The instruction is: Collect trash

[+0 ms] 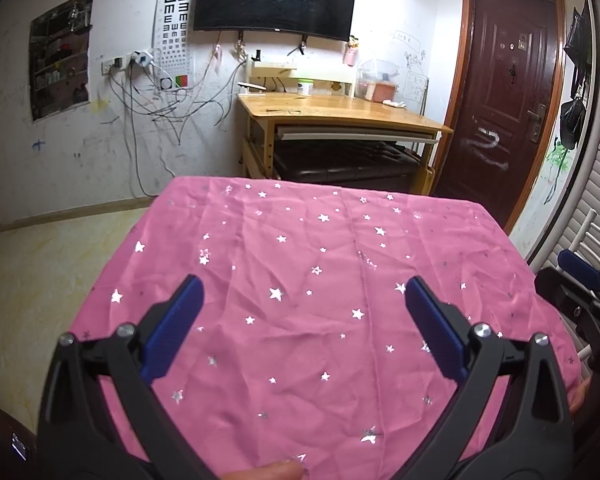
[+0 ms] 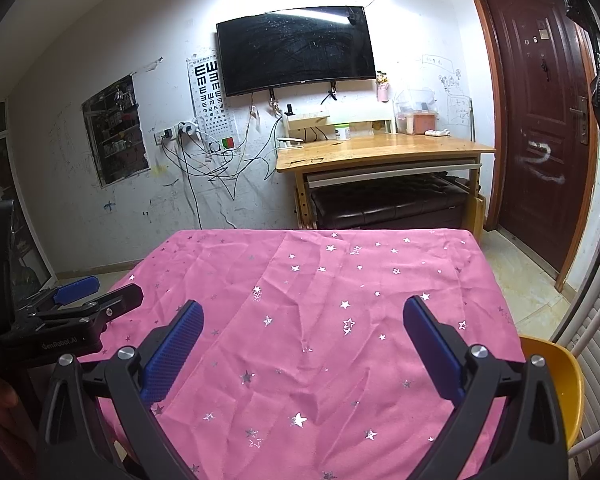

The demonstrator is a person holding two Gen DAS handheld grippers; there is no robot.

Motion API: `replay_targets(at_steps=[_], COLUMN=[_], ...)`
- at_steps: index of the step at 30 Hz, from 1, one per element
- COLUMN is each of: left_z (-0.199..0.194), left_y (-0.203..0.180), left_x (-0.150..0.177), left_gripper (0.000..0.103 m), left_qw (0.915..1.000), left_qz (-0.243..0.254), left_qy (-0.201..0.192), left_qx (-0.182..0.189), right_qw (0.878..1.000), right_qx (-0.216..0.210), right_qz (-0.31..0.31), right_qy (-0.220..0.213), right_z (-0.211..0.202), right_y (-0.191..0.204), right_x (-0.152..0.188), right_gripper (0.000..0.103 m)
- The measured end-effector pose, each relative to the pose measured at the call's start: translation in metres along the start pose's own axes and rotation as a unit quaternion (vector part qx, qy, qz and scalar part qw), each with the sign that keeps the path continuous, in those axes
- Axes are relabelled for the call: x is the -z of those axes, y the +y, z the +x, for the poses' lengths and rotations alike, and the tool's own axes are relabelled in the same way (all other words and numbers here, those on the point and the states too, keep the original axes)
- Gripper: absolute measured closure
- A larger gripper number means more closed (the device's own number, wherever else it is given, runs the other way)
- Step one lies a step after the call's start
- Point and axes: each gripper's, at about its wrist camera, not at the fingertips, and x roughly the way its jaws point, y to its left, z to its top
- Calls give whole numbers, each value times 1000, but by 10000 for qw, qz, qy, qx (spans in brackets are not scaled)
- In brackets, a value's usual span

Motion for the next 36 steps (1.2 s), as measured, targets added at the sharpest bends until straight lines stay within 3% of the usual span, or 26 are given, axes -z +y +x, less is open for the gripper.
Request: replay_targets(at_steps=[36], left_z=[-4], left_y=[-3], left_x=[9], left_gripper=[7], left_qw=[10000], left_qz=[41], left_qy=[-58], left_qx=[-17], right_qw=[10000], right_qx=[-11], right_qz=[4], right_qy=[24], right_z=[-1], right_y=[-3], right_x=[-2], right_gripper=[9])
